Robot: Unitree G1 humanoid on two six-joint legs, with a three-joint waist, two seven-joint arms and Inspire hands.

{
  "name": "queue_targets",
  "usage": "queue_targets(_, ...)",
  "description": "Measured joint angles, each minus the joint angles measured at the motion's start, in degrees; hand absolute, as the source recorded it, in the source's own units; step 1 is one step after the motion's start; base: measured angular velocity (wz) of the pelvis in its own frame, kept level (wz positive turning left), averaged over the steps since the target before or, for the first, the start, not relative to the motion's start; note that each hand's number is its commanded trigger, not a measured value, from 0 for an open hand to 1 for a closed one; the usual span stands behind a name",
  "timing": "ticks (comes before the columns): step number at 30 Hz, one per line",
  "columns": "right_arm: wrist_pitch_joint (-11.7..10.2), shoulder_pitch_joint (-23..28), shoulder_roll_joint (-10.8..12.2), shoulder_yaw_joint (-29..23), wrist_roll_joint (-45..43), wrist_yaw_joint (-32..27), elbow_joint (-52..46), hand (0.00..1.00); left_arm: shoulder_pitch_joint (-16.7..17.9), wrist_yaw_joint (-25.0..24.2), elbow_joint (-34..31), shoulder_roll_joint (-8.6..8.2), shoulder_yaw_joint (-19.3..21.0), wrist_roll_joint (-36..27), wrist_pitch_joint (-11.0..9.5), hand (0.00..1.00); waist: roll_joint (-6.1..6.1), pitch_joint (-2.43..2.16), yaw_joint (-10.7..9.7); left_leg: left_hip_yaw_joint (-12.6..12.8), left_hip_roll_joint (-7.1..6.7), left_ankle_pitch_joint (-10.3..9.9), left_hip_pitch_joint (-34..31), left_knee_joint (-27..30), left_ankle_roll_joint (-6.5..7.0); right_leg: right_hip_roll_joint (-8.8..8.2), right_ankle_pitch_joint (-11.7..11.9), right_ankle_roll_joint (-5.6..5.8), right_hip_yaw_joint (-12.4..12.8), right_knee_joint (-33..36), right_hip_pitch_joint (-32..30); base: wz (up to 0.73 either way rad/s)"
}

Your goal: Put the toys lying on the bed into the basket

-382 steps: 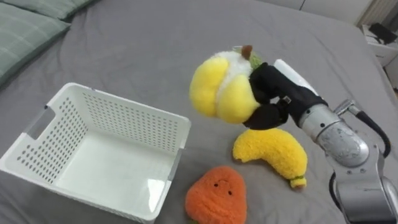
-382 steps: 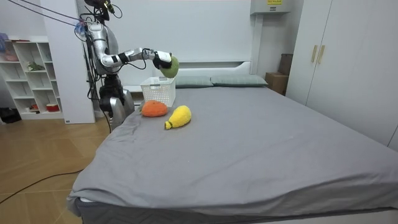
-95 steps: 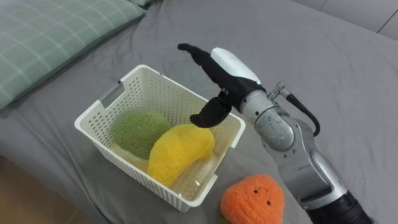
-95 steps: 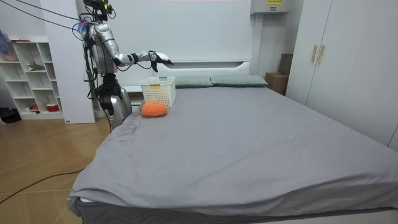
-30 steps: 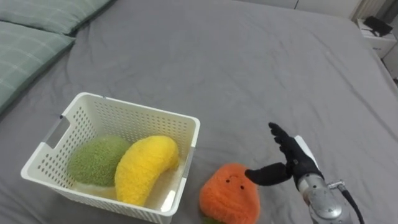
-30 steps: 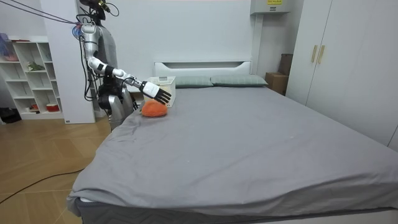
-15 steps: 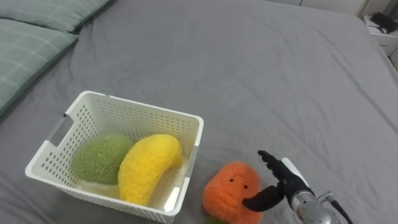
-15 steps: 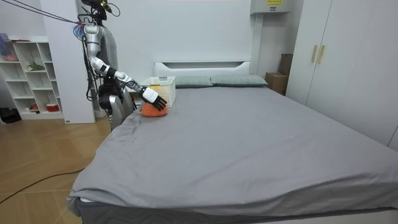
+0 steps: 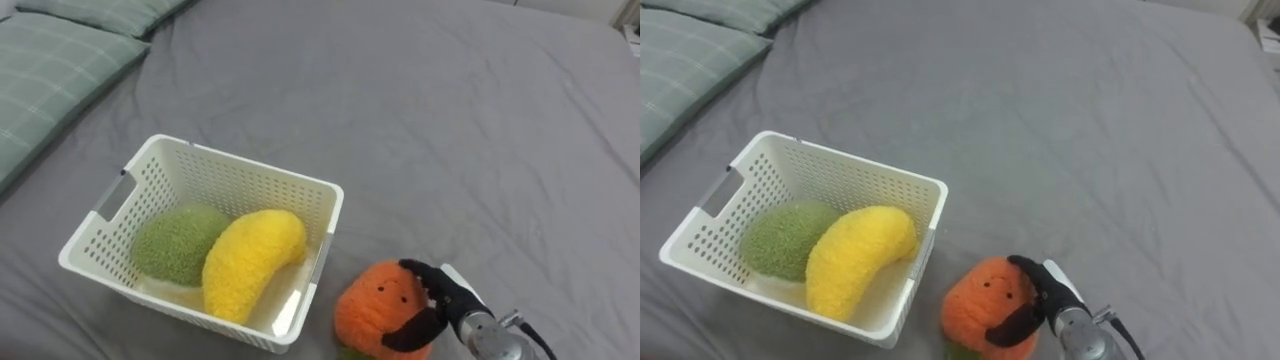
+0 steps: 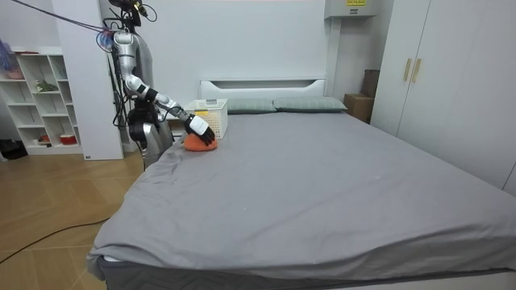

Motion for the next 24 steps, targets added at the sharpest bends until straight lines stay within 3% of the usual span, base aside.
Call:
queue_targets(5, 0.08, -2.82, 0.02, 2.66, -0.14, -0.48, 2.2, 1.0, -0.02, 0.7, -0.26, -0.05, -0.71, -0.02, 0.04, 0.0, 0.04, 0.02, 1.34, -0.55, 0.07, 0.03, -0.26, 0.01, -0.06, 0.04, 0.0, 0.0, -0.91, -0.16, -0.01, 0.09)
queue_targets(10, 0.09, -3.01, 0.29, 5.06, -2.68, -0.49, 2.09, 1.0, 0.3, 0.83, -0.69, -0.05, -1.16, 0.04, 0.11, 0.0, -0.44, -0.31, 3.57, -0.73, 0.02, 0.02, -1.04, 0.02, -0.08, 0.06, 0.0, 0.0, -1.42, -0.91, -0.23, 0.03)
queue_targets(12, 0.09, -3.08, 0.46, 6.32, -2.98, -0.38, 1.95, 1.0, 1.43, 0.83, -1.17, -0.02, -1.15, 0.04, 0.12, 0.0, -0.48, -0.33, 3.89, -1.39, 0.0, 0.03, -1.29, 0.0, -0.09, 0.01, 0.0, 0.0, -2.77, -0.92, -0.21, 0.14)
queue_targets(18, 0.1, -3.34, 0.32, 6.34, -3.21, -0.43, 1.99, 1.0, 3.57, 1.15, -1.08, 0.12, -1.1, 0.23, 0.32, 0.0, -1.12, -0.14, 6.31, -1.89, -0.01, 0.06, -1.35, 0.19, -0.14, 0.0, -0.01, 0.01, -3.33, -1.03, -0.16, 0.04)
queue_targets(24, 0.1, -4.2, 0.04, 6.53, -1.72, -0.44, 2.55, 1.0, 4.59, 1.14, -1.3, 0.04, -0.99, 1.74, 1.53, 0.0, -1.34, 0.2, 6.62, -2.41, -0.12, 0.06, -1.28, 0.61, -0.14, -0.14, -0.02, 0.02, -4.17, -1.11, 0.45, 0.06)
